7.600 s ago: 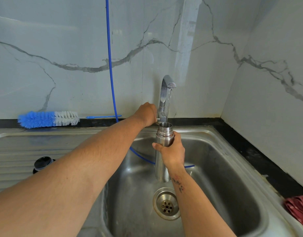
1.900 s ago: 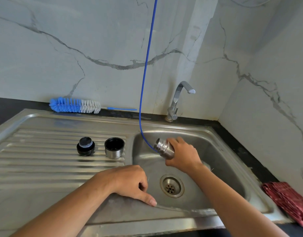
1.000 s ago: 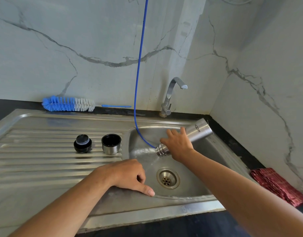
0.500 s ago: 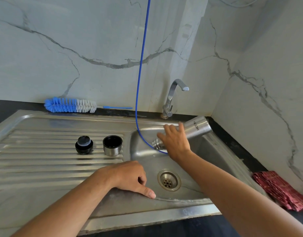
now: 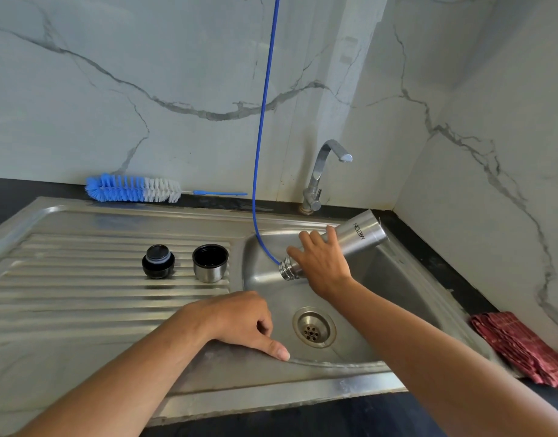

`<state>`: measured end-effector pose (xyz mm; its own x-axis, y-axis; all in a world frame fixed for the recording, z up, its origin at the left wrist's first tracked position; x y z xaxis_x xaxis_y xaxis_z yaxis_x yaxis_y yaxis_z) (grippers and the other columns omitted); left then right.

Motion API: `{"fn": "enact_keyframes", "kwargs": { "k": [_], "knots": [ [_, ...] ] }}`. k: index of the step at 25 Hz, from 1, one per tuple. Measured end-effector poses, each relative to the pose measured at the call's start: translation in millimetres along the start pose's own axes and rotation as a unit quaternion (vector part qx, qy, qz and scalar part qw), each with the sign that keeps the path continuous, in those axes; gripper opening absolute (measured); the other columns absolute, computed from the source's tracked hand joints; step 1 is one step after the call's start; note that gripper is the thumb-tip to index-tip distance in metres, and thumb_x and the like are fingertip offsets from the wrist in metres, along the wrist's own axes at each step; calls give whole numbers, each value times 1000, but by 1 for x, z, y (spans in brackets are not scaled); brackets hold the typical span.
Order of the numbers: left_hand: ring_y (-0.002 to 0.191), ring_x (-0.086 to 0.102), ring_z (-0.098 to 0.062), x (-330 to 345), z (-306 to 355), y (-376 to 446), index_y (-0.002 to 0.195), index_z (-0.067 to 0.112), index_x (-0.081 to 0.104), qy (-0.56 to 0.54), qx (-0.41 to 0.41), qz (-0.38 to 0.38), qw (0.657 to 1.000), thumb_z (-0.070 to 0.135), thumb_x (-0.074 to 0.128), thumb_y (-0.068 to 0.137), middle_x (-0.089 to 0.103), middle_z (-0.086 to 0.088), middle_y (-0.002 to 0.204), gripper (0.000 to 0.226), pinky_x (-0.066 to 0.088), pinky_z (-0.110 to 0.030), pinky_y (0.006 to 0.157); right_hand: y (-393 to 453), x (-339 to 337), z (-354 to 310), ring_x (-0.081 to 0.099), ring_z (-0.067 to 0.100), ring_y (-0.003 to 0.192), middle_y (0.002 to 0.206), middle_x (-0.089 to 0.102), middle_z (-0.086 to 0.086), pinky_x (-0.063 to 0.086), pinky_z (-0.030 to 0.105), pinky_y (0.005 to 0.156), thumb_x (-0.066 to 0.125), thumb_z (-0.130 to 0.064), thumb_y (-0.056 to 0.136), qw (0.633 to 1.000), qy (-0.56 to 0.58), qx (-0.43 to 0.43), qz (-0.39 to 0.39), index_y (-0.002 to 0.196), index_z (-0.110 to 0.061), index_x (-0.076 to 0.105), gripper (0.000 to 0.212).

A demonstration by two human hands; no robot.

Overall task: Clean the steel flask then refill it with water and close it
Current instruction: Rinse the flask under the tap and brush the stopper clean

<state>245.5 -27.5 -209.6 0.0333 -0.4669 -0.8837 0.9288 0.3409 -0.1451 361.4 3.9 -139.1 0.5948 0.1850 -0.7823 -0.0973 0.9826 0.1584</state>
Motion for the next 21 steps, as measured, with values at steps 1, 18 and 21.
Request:
{"fn": "enact_keyframes", "kwargs": {
  "k": [1, 18, 21],
  "knots": [
    [72, 64, -15, 0, 0, 0, 59, 26, 64, -2, -3, -1, 1000, 97, 52, 66, 65, 5, 65, 73, 55, -46, 79, 0, 3, 1, 46, 33, 130, 140, 43, 11, 21, 59, 117, 71, -32, 90, 1000, 8, 5, -3, 143, -29, 44, 60],
    [75, 65, 0, -142, 7, 51, 105, 25, 75, -195, -6, 377, 905, 23, 67, 97, 72, 13, 86, 11, 49, -18, 73, -27, 78, 85, 68, 10, 91, 99, 71, -10, 59, 41, 88, 88, -28, 74, 573, 726, 340, 169, 109, -40, 62, 45],
    [85, 67, -10, -191, -22, 120, 104, 23, 72, -186, -130, 425, 876, 29, 63, 98, 69, 10, 90, 12, 51, -26, 78, -30, 90, 93, 70, 12, 88, 94, 72, -10, 60, 44, 88, 88, -29, 75, 504, 757, 374, 183, 102, -41, 63, 39]
  ]
}}
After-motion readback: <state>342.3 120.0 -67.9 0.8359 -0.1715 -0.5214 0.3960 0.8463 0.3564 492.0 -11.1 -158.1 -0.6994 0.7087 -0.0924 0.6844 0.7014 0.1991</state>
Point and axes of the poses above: each hand's wrist, its own y-axis towards the middle knuckle, its own x-axis out of the palm, z = x × y, the point moved 9 cm from there along y, towards the middle knuckle
